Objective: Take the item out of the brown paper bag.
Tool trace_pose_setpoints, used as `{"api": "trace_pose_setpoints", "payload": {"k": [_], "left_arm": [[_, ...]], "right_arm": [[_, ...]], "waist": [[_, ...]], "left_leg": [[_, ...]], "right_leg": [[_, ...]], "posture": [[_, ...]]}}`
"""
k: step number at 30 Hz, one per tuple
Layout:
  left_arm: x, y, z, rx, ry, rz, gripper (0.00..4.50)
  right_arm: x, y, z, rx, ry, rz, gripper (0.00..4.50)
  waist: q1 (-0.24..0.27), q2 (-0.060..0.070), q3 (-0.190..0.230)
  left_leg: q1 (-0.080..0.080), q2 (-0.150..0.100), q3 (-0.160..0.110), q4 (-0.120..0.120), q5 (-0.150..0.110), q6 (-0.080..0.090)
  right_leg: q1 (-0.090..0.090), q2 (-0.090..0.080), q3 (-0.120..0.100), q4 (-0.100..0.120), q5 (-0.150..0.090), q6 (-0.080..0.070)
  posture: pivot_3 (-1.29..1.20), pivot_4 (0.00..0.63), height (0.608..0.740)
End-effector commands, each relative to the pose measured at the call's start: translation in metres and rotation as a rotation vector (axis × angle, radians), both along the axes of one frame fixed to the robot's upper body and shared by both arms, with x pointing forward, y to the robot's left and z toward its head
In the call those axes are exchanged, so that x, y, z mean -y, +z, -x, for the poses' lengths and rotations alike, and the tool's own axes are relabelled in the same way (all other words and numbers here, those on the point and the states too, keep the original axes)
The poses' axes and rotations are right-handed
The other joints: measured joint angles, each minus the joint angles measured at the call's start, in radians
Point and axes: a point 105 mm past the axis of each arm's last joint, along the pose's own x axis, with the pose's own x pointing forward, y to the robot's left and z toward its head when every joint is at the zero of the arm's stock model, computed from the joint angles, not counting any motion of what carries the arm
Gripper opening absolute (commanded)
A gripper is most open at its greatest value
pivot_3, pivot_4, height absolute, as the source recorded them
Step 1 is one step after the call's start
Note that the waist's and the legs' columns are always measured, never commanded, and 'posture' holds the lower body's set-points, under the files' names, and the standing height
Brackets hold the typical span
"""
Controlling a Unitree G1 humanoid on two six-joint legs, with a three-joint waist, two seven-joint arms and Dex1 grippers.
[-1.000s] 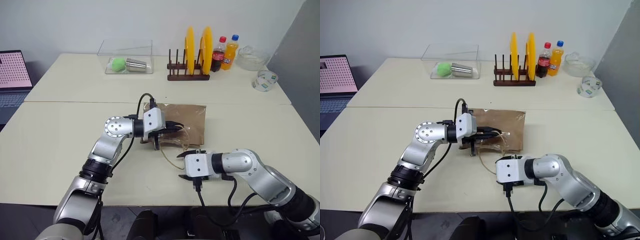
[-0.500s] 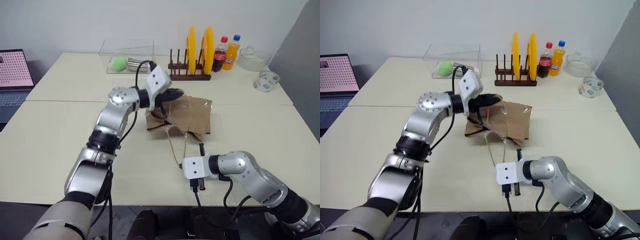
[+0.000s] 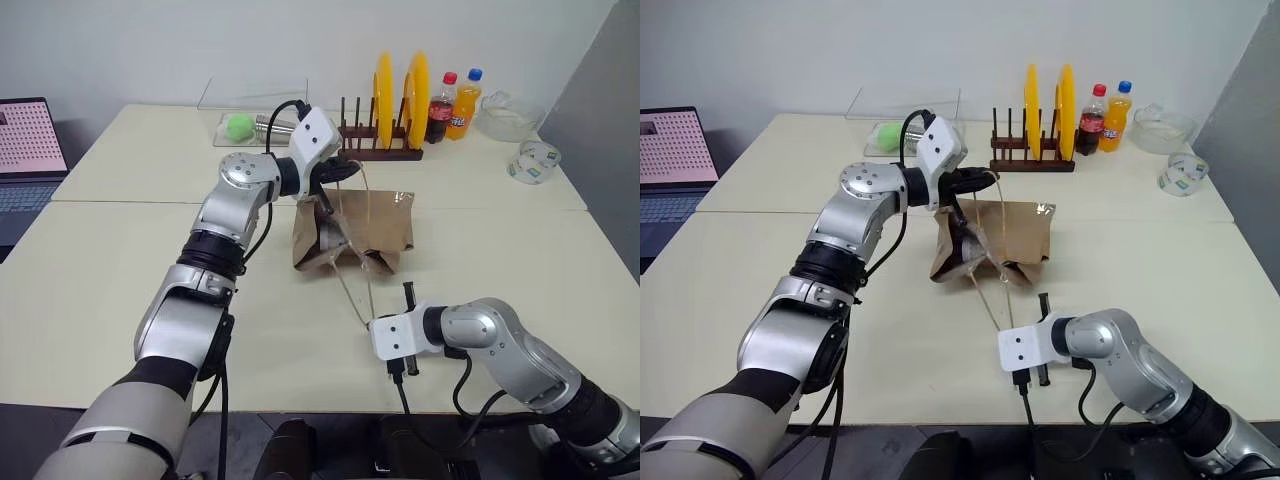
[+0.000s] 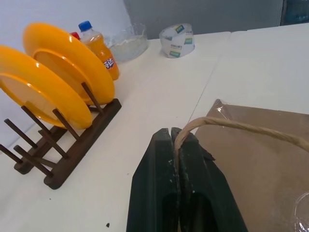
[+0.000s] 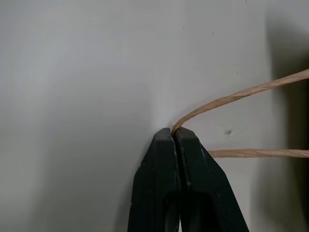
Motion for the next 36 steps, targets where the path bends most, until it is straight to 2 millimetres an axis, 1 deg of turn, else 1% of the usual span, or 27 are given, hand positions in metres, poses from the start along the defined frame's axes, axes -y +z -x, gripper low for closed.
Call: {"api": "trace_pose_setpoints", "payload": {"k": [1,13,16,18,21,24,26,29,33,36], "left_arm": [[-0.008,0.073,0.002,0.221,0.046,0.116,0.00],[-0.006,0.084,0.002,0.256,0.048,0.140,0.00],[-0.003,0.084,0.007,0.247,0.004,0.145,0.00],[-0.001,0.081,0.011,0.235,-0.032,0.138,0.00],[0.001,0.076,0.018,0.199,-0.086,0.134,0.00],[0.004,0.066,0.032,0.144,-0.176,0.114,0.00],[0.005,0.061,0.041,0.114,-0.224,0.107,0.00],[0.005,0.057,0.050,0.071,-0.265,0.121,0.00],[0.006,0.054,0.058,0.036,-0.304,0.127,0.00],[0.007,0.055,0.062,0.022,-0.324,0.138,0.00]], "right_arm": [[0.007,-0.031,0.024,-0.161,0.047,0.086,0.03],[0.009,-0.033,0.025,-0.166,0.044,0.091,0.03],[0.007,-0.030,0.021,-0.149,0.028,0.063,0.03],[0.003,-0.023,0.018,-0.135,0.014,0.019,0.03],[0.000,-0.012,0.014,-0.116,0.006,-0.030,0.58],[-0.002,0.006,0.014,-0.112,0.003,-0.092,1.57],[0.000,0.020,0.019,-0.132,0.010,-0.122,2.25],[0.007,0.046,0.027,-0.174,-0.003,-0.189,2.25],[0.016,0.074,0.038,-0.241,-0.018,-0.266,2.25],[0.010,0.102,0.033,-0.270,-0.040,-0.400,2.25]], "waist": [[0.000,0.000,0.000],[-0.002,-0.001,-0.003],[-0.002,-0.001,-0.003],[-0.002,-0.001,-0.003],[-0.003,-0.001,-0.003],[-0.004,-0.001,-0.003],[-0.003,-0.001,-0.003],[-0.003,0.000,-0.003],[-0.002,0.000,-0.003],[-0.005,0.000,-0.003]], "left_leg": [[0.000,0.000,0.000,0.000,0.000,0.000],[0.003,0.000,0.001,0.000,0.000,0.000],[0.003,0.000,0.001,0.000,0.000,-0.001],[0.003,0.000,0.001,0.000,0.001,-0.001],[0.003,0.000,0.001,0.000,0.002,-0.003],[0.003,0.000,0.001,0.000,0.002,-0.004],[0.002,0.000,0.001,0.000,0.002,-0.004],[0.001,0.000,0.001,0.000,0.002,-0.003],[0.001,0.000,0.000,0.001,0.000,0.000],[0.002,0.000,0.000,0.001,0.000,0.000]], "right_leg": [[0.000,0.000,0.000,0.000,0.000,0.000],[0.002,0.000,0.000,0.000,-0.001,0.001],[0.002,0.000,0.001,0.000,-0.001,0.001],[0.002,0.000,0.001,0.000,-0.001,0.001],[0.002,0.000,0.001,0.001,0.000,0.000],[0.001,0.000,0.001,0.001,0.000,0.000],[0.001,0.000,0.001,0.001,0.000,0.000],[0.000,0.000,0.001,0.001,0.000,-0.001],[0.001,0.000,0.001,0.001,0.000,0.000],[0.001,0.000,0.001,0.001,0.000,0.000]], "posture": [[0.00,0.150,0.740],[0.00,0.150,0.740],[0.00,0.150,0.740],[0.00,0.150,0.740],[0.00,0.150,0.740],[0.00,0.150,0.740],[0.00,0.150,0.740],[0.00,0.150,0.740],[0.00,0.150,0.740],[0.00,0.150,0.740]]}}
